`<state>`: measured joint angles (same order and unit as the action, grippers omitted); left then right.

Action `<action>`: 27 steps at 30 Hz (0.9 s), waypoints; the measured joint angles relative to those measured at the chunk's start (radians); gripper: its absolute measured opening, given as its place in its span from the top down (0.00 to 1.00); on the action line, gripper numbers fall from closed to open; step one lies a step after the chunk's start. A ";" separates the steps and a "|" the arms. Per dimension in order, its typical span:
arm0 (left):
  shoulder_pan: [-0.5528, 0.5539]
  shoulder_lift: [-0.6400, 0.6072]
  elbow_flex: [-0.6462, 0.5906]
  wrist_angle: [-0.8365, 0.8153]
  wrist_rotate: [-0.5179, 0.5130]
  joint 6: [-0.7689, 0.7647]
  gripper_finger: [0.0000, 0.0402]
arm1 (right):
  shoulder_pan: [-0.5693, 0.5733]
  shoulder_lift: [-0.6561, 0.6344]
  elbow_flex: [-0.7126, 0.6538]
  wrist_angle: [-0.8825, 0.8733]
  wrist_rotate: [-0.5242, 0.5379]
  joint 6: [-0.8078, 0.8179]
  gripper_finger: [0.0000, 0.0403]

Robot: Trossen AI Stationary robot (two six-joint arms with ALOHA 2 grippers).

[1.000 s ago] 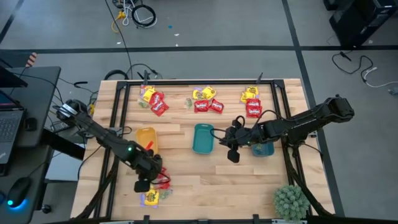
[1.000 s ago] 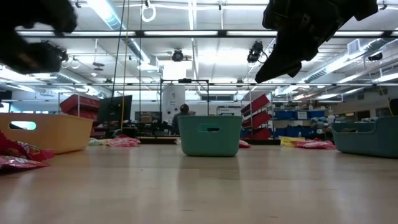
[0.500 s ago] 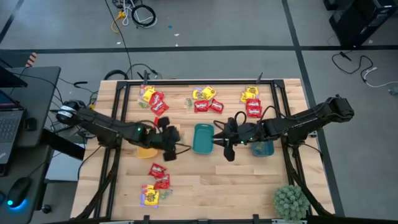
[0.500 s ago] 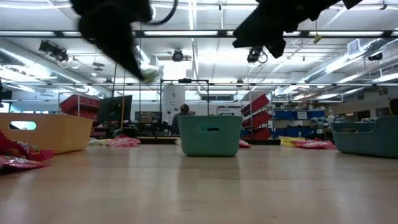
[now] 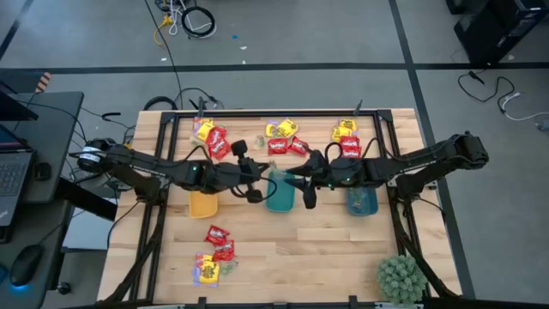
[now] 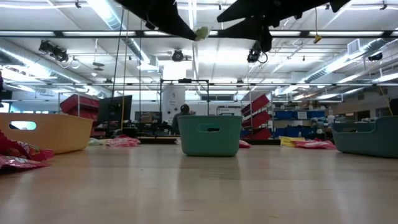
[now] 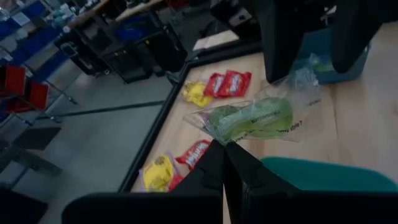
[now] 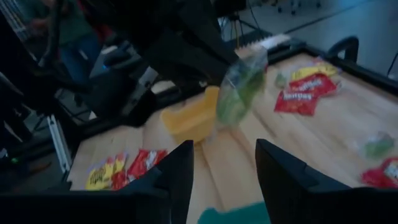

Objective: Sort candy
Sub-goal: Put the green transparent candy into the blue bin

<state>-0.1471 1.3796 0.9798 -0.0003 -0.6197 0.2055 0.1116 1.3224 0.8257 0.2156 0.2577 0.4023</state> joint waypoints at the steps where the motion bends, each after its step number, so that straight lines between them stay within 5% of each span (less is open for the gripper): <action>1: 0.004 0.000 0.000 0.009 0.002 0.005 1.00 | -0.004 0.000 0.000 0.009 -0.015 -0.003 0.61; 12: 0.040 0.000 -0.002 0.086 0.090 0.030 1.00 | -0.034 0.001 0.000 0.063 -0.056 -0.036 0.63; 21: 0.045 0.000 -0.002 0.117 0.133 0.030 0.99 | -0.040 0.001 0.000 0.078 -0.056 -0.131 0.96; 27: 0.045 0.000 -0.002 0.091 0.133 0.069 0.91 | -0.040 0.001 0.000 0.062 -0.053 -0.144 0.99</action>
<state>-0.1020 1.3797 0.9775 0.0912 -0.4866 0.2741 0.0715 1.3231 0.8257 0.2780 0.2047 0.2584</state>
